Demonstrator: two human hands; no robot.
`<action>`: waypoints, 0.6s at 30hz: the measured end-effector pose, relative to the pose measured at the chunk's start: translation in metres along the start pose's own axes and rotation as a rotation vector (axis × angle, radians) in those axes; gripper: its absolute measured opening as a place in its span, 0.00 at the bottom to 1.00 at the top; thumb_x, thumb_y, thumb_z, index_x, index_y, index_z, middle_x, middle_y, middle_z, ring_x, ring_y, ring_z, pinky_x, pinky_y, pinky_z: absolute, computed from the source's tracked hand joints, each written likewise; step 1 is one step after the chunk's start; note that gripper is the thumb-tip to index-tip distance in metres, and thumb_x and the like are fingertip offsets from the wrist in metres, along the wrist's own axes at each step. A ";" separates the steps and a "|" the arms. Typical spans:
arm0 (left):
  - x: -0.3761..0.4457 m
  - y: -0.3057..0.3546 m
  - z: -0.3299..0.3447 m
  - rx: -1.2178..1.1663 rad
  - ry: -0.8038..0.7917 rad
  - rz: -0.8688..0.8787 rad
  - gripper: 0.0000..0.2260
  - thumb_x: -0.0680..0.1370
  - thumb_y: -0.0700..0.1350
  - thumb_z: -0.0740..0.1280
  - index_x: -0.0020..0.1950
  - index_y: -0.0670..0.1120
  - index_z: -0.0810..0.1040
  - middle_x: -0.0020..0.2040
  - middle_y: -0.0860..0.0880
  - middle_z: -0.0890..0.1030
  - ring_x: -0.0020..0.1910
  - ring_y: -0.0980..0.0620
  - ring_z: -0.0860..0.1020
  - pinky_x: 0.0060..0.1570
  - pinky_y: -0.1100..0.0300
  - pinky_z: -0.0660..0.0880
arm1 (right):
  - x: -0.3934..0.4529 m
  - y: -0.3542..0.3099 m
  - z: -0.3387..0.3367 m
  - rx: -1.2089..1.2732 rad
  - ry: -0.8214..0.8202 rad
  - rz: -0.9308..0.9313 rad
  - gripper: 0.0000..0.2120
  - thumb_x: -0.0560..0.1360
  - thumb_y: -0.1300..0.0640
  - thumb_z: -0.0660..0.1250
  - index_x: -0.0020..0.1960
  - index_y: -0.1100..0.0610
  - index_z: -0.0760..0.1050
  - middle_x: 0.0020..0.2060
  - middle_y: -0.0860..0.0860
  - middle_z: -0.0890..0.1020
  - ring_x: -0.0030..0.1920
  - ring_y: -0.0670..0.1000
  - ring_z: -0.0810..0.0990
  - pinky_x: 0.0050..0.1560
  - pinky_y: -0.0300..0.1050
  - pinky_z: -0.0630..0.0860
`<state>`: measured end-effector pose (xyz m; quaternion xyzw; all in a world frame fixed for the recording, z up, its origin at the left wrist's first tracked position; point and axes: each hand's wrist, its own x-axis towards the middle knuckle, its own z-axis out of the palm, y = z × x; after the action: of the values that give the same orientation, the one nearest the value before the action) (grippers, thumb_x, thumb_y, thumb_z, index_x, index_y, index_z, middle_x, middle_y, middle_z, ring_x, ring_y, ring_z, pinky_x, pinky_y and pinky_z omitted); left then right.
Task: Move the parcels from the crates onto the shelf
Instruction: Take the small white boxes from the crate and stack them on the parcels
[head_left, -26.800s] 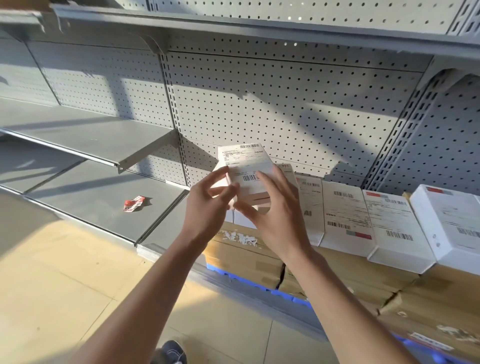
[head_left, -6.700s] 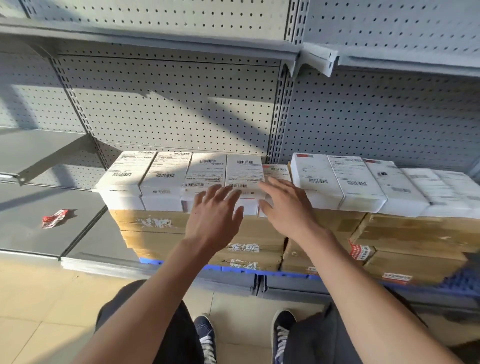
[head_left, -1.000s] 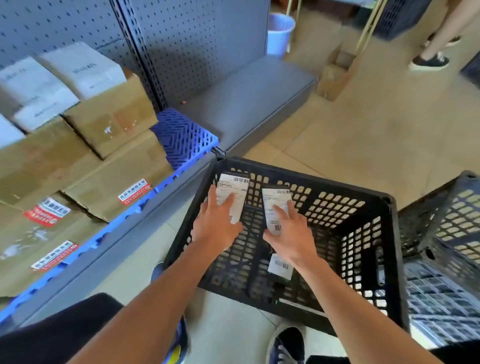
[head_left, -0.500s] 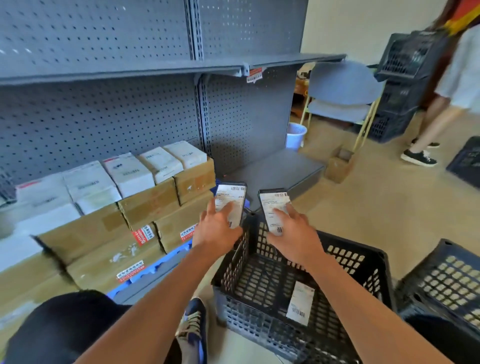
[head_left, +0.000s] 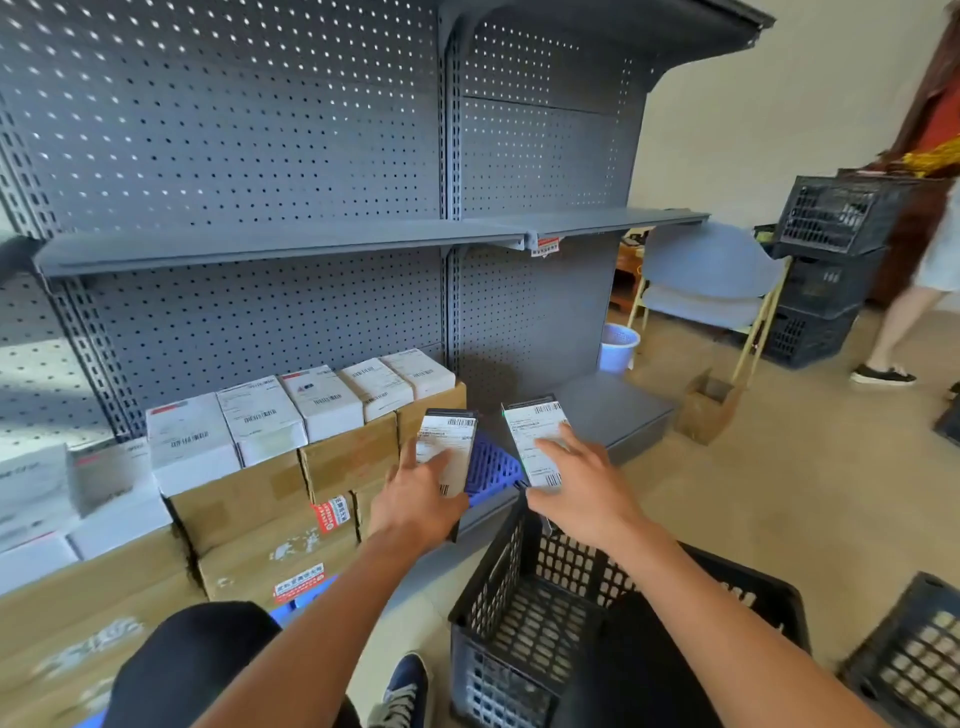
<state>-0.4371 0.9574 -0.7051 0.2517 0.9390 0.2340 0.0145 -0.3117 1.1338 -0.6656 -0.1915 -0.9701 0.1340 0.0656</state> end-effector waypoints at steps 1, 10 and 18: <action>-0.001 -0.001 -0.004 -0.005 0.011 -0.013 0.31 0.76 0.59 0.69 0.78 0.59 0.66 0.82 0.53 0.52 0.73 0.42 0.67 0.62 0.45 0.77 | 0.001 -0.004 -0.003 0.015 0.003 -0.019 0.33 0.78 0.44 0.64 0.80 0.47 0.59 0.81 0.46 0.54 0.76 0.55 0.60 0.71 0.56 0.69; -0.016 -0.033 -0.044 0.035 0.117 -0.096 0.30 0.74 0.61 0.67 0.76 0.62 0.66 0.81 0.55 0.56 0.70 0.44 0.71 0.60 0.45 0.77 | 0.013 -0.054 0.001 0.074 -0.012 -0.143 0.32 0.78 0.44 0.64 0.80 0.46 0.60 0.81 0.45 0.55 0.76 0.54 0.61 0.68 0.54 0.70; -0.041 -0.097 -0.087 0.020 0.221 -0.205 0.29 0.73 0.62 0.67 0.74 0.63 0.68 0.76 0.57 0.64 0.64 0.48 0.74 0.56 0.47 0.79 | 0.028 -0.128 0.017 0.119 -0.046 -0.275 0.33 0.78 0.45 0.65 0.80 0.46 0.60 0.82 0.46 0.51 0.79 0.54 0.56 0.71 0.55 0.69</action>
<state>-0.4593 0.8261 -0.6743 0.1276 0.9578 0.2484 -0.0678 -0.3852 1.0269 -0.6435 -0.0494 -0.9787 0.1856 0.0726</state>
